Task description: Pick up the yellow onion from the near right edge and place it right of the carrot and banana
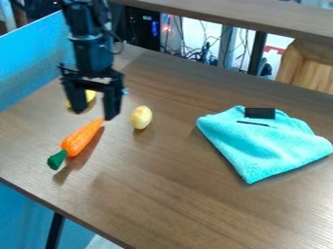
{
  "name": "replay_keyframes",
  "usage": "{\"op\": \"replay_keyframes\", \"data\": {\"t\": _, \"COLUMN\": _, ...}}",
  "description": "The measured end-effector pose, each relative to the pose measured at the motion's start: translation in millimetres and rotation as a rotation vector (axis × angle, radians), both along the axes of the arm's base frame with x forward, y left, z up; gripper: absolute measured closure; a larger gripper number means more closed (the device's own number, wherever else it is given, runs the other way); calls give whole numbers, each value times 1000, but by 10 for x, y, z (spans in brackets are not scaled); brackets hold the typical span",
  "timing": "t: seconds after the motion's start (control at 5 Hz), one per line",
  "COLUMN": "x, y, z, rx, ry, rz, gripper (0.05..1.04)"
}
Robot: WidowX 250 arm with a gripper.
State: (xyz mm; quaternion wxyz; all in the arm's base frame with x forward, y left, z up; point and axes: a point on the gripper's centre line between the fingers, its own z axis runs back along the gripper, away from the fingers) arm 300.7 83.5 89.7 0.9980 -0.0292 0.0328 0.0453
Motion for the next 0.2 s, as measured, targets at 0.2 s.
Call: {"op": "replay_keyframes", "data": {"t": 0.2, "x": -228, "y": 18, "z": 34, "rx": 30, "ry": 43, "rz": -20, "gripper": 83}}
